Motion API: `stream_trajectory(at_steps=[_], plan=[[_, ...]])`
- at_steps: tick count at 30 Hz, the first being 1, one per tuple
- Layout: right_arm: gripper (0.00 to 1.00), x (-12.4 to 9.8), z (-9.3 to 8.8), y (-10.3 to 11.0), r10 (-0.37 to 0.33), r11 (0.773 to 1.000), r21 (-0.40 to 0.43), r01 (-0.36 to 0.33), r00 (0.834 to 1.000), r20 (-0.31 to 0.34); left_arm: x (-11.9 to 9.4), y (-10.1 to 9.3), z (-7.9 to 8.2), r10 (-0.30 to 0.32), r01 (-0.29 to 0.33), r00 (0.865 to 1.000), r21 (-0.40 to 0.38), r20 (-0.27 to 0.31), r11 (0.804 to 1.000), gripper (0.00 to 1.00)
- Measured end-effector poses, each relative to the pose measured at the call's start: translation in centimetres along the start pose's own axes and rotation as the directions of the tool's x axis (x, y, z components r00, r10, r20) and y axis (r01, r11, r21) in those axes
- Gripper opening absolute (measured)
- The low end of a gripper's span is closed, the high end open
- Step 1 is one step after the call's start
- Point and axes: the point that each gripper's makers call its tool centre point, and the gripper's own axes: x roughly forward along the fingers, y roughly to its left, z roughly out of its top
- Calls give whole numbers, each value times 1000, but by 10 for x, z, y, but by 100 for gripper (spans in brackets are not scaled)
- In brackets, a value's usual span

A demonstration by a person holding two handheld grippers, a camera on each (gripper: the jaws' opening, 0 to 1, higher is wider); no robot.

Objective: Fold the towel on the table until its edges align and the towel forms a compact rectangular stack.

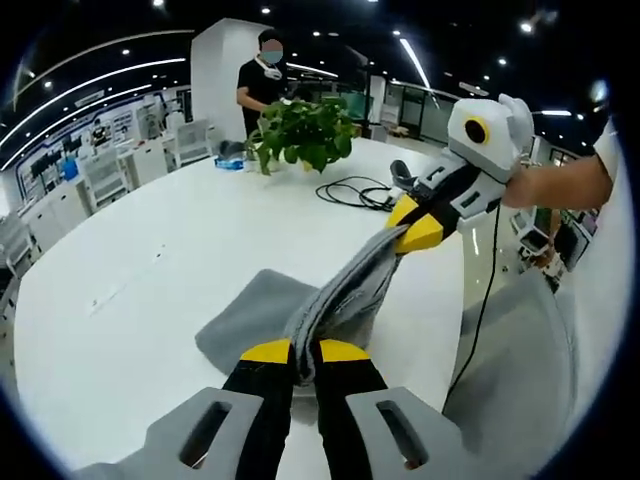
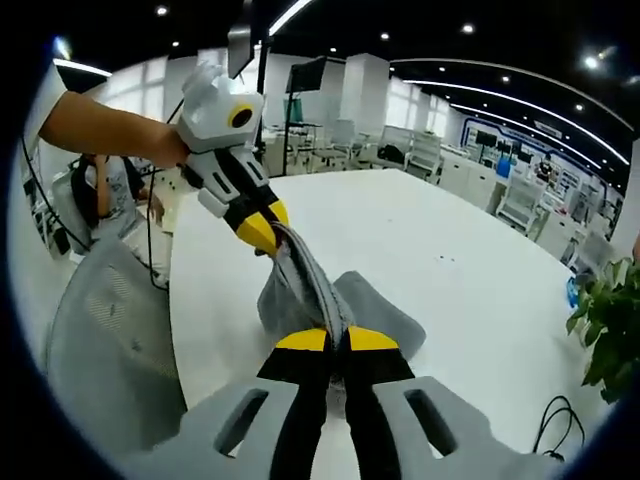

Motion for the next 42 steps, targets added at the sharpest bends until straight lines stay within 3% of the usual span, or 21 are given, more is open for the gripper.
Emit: stream_trajectory(at_steps=[6, 12, 14, 16, 24, 29, 34, 42], plan=[[2, -3, -4, -1, 38, 998, 50, -39, 999, 11, -4, -5, -1, -17, 17, 1000, 11, 5, 1000, 7], [2, 2, -6, -10, 21, 999, 38, -21, 1000, 8, 1, -1, 1, -9, 9, 1000, 26, 5, 1000, 7], [2, 3, -6, -15, 9, 1000, 18, -9, 1000, 9, 3, 1, 2, -4, 3, 1000, 21, 9, 1000, 7], [3, 5, -5, -18, -11, 998, -54, 12, 1000, 8, 4, 2, 2, 0, 0, 1000, 22, 13, 1000, 8], [3, 23, -15, -26, -30, 993, -113, 29, 999, -15, 15, 9, -12, 33, -33, 999, -37, 5, 999, 8], [3, 24, -15, -23, 18, 1000, -17, -18, 1000, -18, 11, 7, -16, 30, -29, 1000, -56, 2, 998, 8], [2, 12, -14, -4, 90, 990, 108, -91, 996, 9, -1, -5, -19, -8, 8, 1000, -47, 18, 999, 8], [2, -4, -18, 31, 157, 979, 133, -156, 988, 7, -16, -19, -19, -24, 25, 999, -14, 40, 1000, 8]])
